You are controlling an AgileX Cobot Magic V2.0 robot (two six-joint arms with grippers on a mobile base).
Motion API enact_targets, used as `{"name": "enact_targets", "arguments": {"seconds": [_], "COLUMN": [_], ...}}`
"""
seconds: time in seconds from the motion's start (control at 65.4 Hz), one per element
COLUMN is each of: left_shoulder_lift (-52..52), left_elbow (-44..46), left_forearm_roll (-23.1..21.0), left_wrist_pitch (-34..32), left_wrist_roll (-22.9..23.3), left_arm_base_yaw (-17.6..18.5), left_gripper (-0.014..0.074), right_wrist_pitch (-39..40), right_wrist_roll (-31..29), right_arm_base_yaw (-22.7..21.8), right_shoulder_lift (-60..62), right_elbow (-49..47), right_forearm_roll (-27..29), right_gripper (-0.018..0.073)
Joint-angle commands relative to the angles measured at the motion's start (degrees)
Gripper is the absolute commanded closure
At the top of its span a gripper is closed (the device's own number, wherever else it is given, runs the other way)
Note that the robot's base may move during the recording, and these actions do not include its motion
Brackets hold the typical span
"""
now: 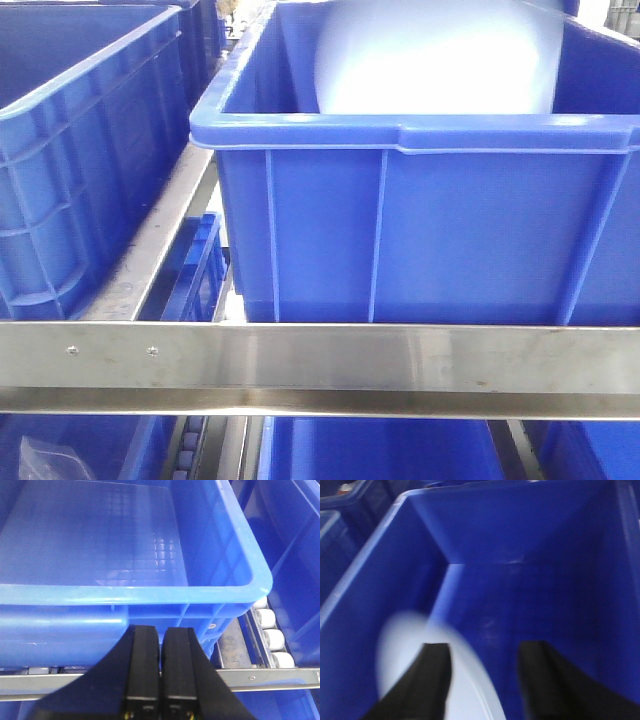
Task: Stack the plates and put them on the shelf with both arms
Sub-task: 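Lower the plate stack into the blue bin and open the right gripper, then raise the empty right gripper up out of the blue bin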
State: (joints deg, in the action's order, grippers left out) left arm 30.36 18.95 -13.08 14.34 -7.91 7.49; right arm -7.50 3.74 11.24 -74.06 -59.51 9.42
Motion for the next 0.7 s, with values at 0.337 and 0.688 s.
{"name": "enact_targets", "arguments": {"seconds": [0.337, 0.688], "left_shoulder_lift": [0.47, 0.47], "left_elbow": [1.66, 1.66], "left_forearm_roll": [-0.25, -0.25], "left_wrist_pitch": [-4.93, -4.93], "left_wrist_roll": [0.1, 0.1], "left_arm_base_yaw": [0.3, 0.3], "left_gripper": [0.0509, 0.0509], "right_wrist_pitch": [2.83, 6.54], "right_wrist_roll": [-0.3, -0.3], "right_arm_base_yaw": [-0.56, -0.56], "right_shoulder_lift": [12.67, 34.27], "right_elbow": [3.13, 22.02], "right_forearm_roll": [0.17, 0.17], "right_gripper": [0.0533, 0.0536]}}
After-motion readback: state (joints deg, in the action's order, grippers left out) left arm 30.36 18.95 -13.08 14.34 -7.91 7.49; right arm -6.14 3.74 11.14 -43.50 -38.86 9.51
